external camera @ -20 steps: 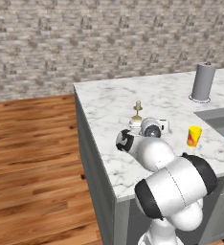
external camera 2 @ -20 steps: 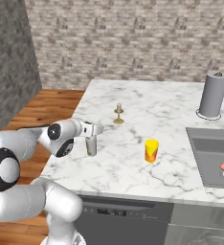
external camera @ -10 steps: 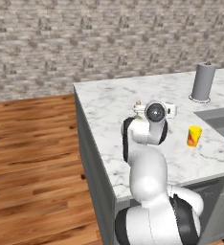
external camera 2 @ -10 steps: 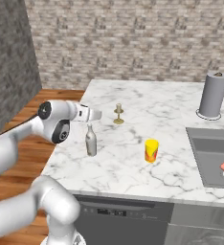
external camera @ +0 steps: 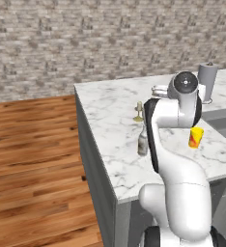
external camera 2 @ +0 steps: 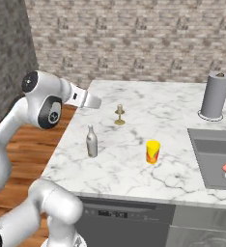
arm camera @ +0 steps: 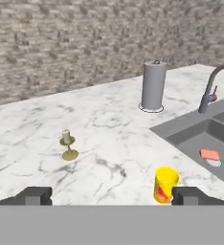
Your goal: Open the cabinet directly in front. Then move the liquor and the cup to the dining counter with the candle on it.
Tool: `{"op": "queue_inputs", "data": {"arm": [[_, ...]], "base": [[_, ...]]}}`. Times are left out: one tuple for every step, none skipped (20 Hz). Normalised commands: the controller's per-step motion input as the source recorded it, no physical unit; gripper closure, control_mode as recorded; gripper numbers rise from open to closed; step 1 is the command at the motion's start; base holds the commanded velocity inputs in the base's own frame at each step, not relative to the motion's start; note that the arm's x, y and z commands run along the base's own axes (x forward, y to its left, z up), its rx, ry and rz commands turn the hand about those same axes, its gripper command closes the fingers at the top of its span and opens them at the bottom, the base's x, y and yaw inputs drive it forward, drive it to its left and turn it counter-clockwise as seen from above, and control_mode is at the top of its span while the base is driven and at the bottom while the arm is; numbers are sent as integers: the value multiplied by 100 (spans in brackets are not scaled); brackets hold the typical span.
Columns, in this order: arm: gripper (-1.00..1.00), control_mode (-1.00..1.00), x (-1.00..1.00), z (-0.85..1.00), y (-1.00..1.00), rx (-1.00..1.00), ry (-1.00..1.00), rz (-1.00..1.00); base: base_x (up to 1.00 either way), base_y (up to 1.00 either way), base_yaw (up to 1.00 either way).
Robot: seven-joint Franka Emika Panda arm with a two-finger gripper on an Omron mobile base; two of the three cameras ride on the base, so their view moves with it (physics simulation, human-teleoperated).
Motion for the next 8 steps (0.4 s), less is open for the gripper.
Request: {"op": "queue_inputs", "data": {"arm": [[-100, -100, -100, 0, -36, 5, -33, 0], [-100, -100, -100, 0, -24, 1, -41, 0], [-100, -100, -100, 0, -19, 1, -41, 0], [-100, -100, -100, 0, -15, 0, -39, 0], [-100, -100, -100, -10, 0, 0, -36, 0], [-100, -100, -100, -17, 0, 0, -36, 0], [-100, -100, -100, -19, 0, 0, -37, 0], [-100, -100, -100, -16, 0, 0, -40, 0]], "base": [[0, 0, 0], [0, 0, 0], [0, 0, 0], [0, 0, 0], [0, 0, 0], [0, 0, 0], [0, 0, 0], [0, 0, 0]]}}
